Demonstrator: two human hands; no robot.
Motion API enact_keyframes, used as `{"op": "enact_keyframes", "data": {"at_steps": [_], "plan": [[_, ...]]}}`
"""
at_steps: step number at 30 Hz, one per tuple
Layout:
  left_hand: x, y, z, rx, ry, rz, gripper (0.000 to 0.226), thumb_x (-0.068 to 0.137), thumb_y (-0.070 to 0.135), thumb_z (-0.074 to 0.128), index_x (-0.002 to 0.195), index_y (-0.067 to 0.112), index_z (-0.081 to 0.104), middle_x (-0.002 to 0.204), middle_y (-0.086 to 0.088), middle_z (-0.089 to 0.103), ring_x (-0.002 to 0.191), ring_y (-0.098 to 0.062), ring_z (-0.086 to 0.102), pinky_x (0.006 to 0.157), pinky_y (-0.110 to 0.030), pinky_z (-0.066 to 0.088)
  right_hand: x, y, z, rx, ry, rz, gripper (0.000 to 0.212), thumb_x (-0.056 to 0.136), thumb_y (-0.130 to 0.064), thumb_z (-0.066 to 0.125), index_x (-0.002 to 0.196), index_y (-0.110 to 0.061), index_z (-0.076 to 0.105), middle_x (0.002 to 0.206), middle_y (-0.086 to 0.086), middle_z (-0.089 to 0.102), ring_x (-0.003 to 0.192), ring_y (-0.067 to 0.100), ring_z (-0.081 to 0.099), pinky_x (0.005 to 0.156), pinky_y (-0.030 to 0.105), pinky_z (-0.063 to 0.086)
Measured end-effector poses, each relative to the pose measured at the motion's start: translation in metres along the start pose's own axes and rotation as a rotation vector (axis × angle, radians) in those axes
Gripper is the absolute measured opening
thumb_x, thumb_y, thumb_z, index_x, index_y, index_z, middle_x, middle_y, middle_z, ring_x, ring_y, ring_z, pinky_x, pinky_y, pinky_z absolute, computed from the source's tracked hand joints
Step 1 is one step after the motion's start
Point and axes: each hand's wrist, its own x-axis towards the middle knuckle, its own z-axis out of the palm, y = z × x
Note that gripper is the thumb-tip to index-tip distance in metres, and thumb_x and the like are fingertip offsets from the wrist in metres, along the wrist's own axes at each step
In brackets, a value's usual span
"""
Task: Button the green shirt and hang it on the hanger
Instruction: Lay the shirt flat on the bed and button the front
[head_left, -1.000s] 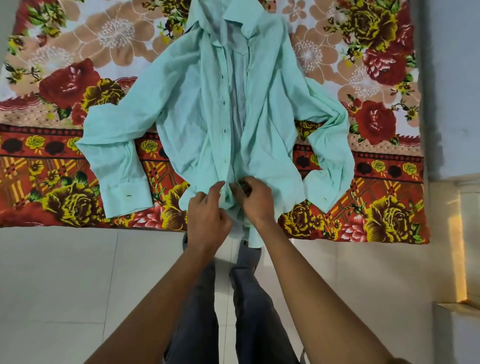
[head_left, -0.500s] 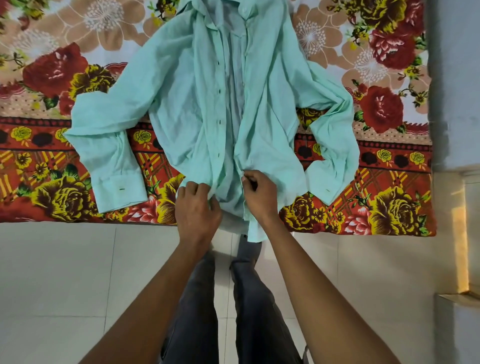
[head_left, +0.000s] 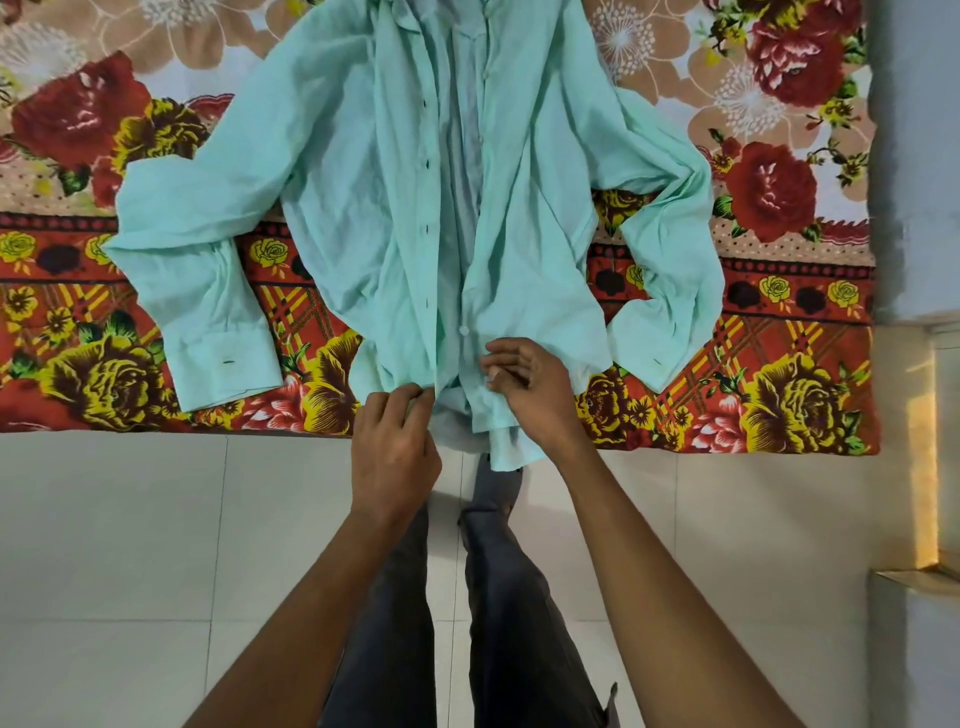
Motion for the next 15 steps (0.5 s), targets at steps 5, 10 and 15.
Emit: {"op": "enact_keyframes", "data": {"at_steps": [5, 10, 15], "plan": [[-0.006, -0.001, 0.001, 0.085, 0.043, 0.034, 0.047, 0.077, -0.013, 0.061, 0.120, 0.002, 0.073, 0.114, -0.018, 0.072, 0.089, -0.039, 0.062, 0.073, -0.046, 0.050, -0.004, 0.005, 0.013, -0.147, 0.025, -0.101, 0.019, 0.092, -0.006, 0.073, 0.110, -0.011, 0.075, 0.097, -0.007, 0.074, 0.087, -0.005, 0.068, 0.082, 0.011, 0.055], [-0.007, 0.015, 0.004, 0.046, -0.117, 0.130, 0.058, 0.072, -0.002, 0.050, 0.126, 0.004, 0.070, 0.104, -0.015, 0.070, 0.080, -0.037, 0.060, 0.069, -0.045, 0.048, -0.003, 0.002, 0.024, -0.179, 0.170, -0.201, 0.017, 0.094, -0.011, 0.071, 0.110, -0.011, 0.074, 0.099, -0.001, 0.076, 0.090, 0.007, 0.071, 0.085, 0.019, 0.058], [0.021, 0.011, -0.004, -0.155, 0.120, -0.076, 0.028, 0.086, 0.013, 0.061, 0.110, 0.006, 0.072, 0.095, -0.012, 0.068, 0.085, -0.031, 0.061, 0.070, -0.040, 0.051, 0.013, -0.008, 0.030, -0.164, 0.240, -0.217, 0.017, 0.093, -0.015, 0.072, 0.109, -0.010, 0.076, 0.100, 0.000, 0.078, 0.092, 0.009, 0.072, 0.089, 0.021, 0.058]]}}
